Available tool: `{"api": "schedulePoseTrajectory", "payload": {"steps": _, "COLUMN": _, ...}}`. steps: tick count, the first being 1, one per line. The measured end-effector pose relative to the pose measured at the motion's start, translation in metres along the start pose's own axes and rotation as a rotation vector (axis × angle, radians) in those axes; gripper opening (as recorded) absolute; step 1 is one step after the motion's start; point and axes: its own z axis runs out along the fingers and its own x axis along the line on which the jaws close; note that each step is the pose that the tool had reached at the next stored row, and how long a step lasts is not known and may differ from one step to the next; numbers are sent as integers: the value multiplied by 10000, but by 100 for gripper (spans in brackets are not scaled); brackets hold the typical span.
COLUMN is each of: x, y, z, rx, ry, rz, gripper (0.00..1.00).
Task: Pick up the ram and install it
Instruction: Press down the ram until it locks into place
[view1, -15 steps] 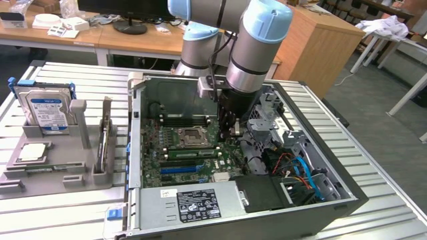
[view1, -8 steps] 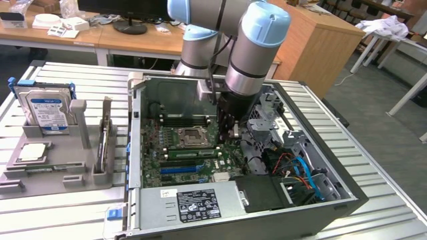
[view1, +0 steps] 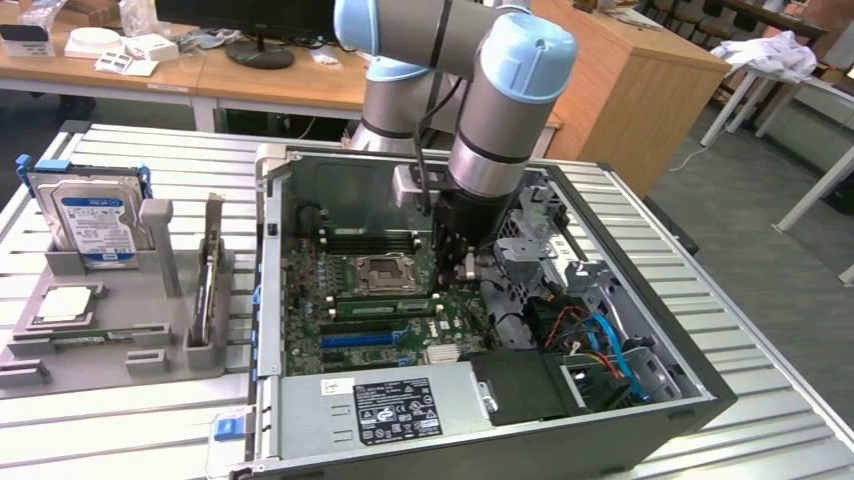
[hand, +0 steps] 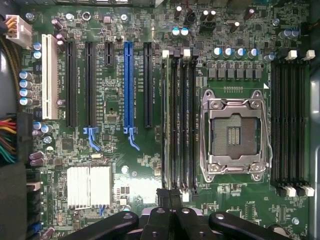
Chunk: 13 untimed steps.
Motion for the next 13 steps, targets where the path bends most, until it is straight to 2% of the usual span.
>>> {"api": "schedulePoseTrajectory", "payload": {"steps": 13, "x": -1, "y": -13, "z": 4, "rx": 1, "ry": -2, "rz": 1, "gripper": 11}}
